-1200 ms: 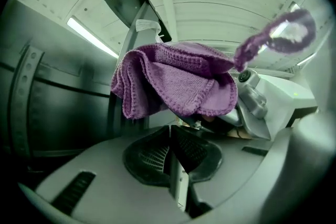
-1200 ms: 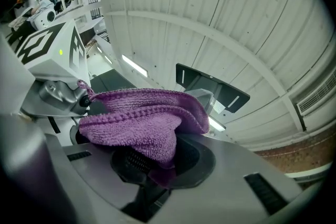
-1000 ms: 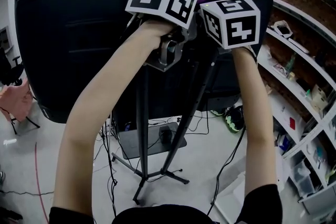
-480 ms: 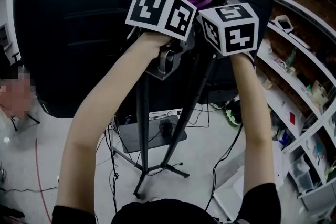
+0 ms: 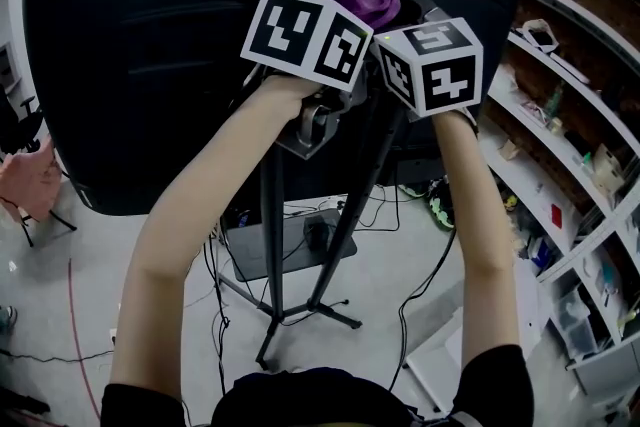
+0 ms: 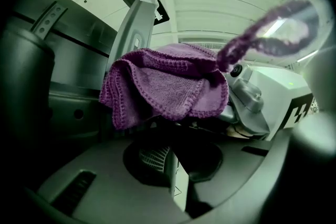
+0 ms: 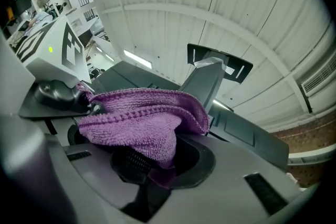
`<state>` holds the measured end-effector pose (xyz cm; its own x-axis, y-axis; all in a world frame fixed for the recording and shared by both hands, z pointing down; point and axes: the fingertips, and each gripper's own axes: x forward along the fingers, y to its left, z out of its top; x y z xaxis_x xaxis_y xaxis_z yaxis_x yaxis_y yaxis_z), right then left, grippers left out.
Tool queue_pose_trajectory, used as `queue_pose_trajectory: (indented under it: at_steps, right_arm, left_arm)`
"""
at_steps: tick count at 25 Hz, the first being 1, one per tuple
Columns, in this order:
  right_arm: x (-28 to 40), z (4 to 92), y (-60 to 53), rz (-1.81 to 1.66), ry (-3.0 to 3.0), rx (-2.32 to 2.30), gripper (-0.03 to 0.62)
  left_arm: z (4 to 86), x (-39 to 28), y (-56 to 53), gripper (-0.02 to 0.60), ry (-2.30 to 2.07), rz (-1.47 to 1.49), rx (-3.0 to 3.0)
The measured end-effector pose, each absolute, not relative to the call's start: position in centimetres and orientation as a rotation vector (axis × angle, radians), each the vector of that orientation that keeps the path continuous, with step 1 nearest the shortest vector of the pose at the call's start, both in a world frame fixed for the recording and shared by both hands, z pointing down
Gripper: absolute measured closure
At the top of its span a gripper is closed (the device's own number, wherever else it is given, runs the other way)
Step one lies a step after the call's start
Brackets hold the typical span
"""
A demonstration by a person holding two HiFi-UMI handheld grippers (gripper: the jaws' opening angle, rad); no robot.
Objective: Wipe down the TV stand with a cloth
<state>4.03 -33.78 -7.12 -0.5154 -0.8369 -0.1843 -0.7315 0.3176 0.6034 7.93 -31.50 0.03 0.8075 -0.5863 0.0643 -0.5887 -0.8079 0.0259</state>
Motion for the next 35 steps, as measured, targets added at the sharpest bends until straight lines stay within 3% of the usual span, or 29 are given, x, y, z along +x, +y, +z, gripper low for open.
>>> queue_pose_trajectory:
  at_steps: [35]
  right_arm:
    - [3.9,3.1,-33.8,-0.808,-2.473,1.446,0.53]
  left_arm:
    - [11.2,8.1,-31.5,0.574,-0.883,0.084,2.83]
